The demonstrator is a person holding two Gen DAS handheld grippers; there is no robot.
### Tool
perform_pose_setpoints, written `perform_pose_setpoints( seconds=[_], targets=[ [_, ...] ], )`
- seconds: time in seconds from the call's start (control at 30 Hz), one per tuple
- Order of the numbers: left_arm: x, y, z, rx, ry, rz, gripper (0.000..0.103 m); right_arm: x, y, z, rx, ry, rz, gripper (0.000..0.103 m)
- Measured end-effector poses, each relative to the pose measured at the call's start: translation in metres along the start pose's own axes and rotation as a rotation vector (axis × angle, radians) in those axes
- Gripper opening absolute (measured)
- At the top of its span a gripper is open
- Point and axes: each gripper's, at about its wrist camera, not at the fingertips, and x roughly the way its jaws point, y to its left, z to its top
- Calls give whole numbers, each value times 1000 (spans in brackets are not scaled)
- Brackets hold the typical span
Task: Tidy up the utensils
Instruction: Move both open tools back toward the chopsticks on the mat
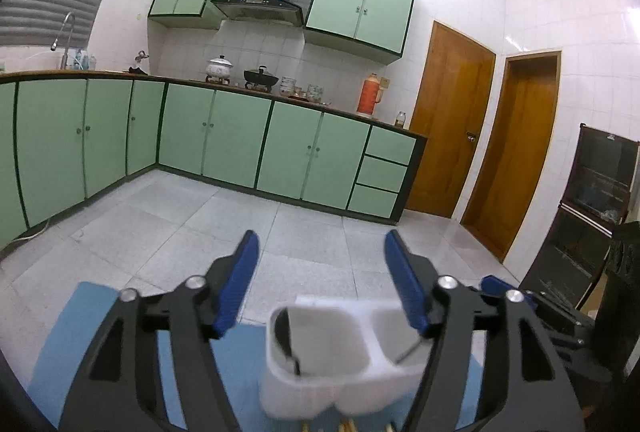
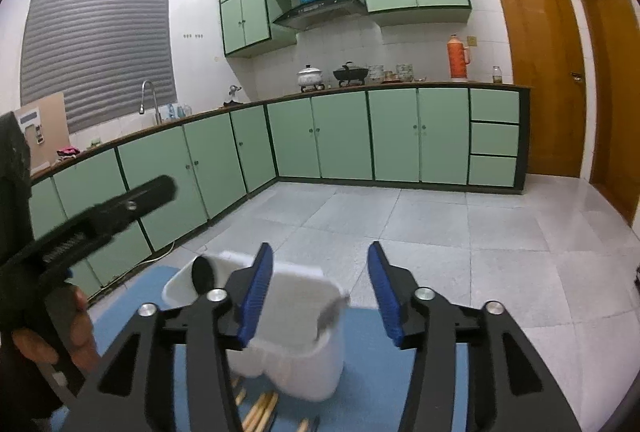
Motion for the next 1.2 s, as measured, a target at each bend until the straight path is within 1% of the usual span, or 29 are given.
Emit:
perform_pose_setpoints(
  seconds=[0.07,0.1,0.17,0.27,0.37,0.43,0.47,0.63,0.7,0.77,0.8,0.83,0.87,0.9,0.93,1.03,1.13,1.2],
  targets=[
    [-20,-1,-8,25,21,15,76,-17,-2,-13,21,10,-4,56],
    [-29,0,-13,33,35,23,79,-29,-2,-24,34,27,-12,56],
    [-48,2,-28,54,81,29,83,-46,0,-45,31,59,-32,58],
    [-75,7,-56,87,160,63,86,-72,2,-75,39,109,-55,59],
    [-99,15,-88,106,255,87,87,-97,8,-106,66,166,-64,59],
    [-111,19,-106,128,290,115,88,-111,14,-125,66,205,-75,59],
    [-117,22,-116,134,324,127,88,-118,18,-135,67,223,-82,59],
    [-141,30,-157,136,426,139,89,-143,31,-170,98,280,-94,59],
    [-146,30,-165,141,443,144,88,-149,36,-179,93,300,-95,58],
    [-153,29,-175,143,465,148,88,-153,40,-180,89,295,-96,53],
    [-154,28,-179,144,475,148,88,-152,41,-180,78,314,-98,50],
    [-155,28,-182,146,490,145,86,-151,44,-181,70,327,-96,44],
    [-157,28,-185,151,497,143,82,-150,46,-185,63,342,-92,43],
    [-158,25,-187,159,505,140,80,-151,49,-189,59,354,-86,42],
    [-159,24,-189,165,514,137,80,-152,51,-192,55,362,-82,42],
    [-160,19,-194,174,528,132,76,-151,58,-197,34,388,-67,35],
    [-157,16,-195,177,549,128,71,-147,59,-199,23,419,-69,30],
    [-155,15,-197,178,567,126,70,-145,58,-202,25,437,-73,29]
  ],
)
